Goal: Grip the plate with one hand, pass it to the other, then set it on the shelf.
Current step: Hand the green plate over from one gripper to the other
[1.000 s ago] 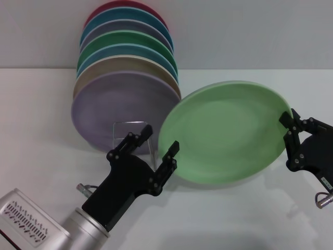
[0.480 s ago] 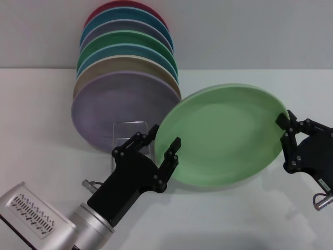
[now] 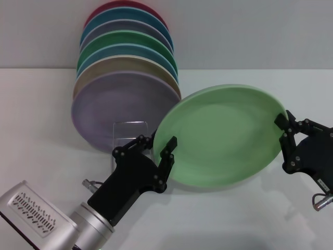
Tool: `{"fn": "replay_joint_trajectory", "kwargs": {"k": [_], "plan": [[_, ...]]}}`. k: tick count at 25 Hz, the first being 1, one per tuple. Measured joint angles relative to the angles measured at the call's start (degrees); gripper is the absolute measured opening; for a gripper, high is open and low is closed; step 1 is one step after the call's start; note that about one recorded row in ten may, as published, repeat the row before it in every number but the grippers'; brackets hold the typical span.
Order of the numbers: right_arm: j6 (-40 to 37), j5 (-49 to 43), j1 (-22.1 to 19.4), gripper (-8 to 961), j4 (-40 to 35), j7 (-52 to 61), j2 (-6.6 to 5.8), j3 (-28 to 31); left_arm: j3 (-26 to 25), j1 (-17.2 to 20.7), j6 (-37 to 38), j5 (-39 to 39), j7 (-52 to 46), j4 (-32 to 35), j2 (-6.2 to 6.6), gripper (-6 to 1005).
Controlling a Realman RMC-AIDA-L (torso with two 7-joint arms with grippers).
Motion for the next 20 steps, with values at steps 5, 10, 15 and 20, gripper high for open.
{"fn": "replay_joint_trajectory", "kwargs": {"k": [5, 10, 15, 20], "plan": [[0.2, 0.0, 0.0, 23, 0.1, 0.0, 0.0, -0.3, 0.0, 0.0, 0.1, 0.0, -0.1, 0.0, 0.0, 258], [0.2, -0.1, -0.1, 23, 0.1, 0.0, 0.0, -0.4, 0.0, 0.1, 0.2, 0.0, -0.2, 0.0, 0.0, 196], [0.2, -0.2, -0.1, 22, 0.1, 0.0, 0.0, -0.3, 0.0, 0.5, 0.5, 0.0, -0.3, 0.0, 0.0, 169], [0.2, -0.7, -0.1, 23, 0.1, 0.0, 0.0, 0.1, 0.0, 0.5, 0.6, 0.0, -0.3, 0.0, 0.06, 141]]}}
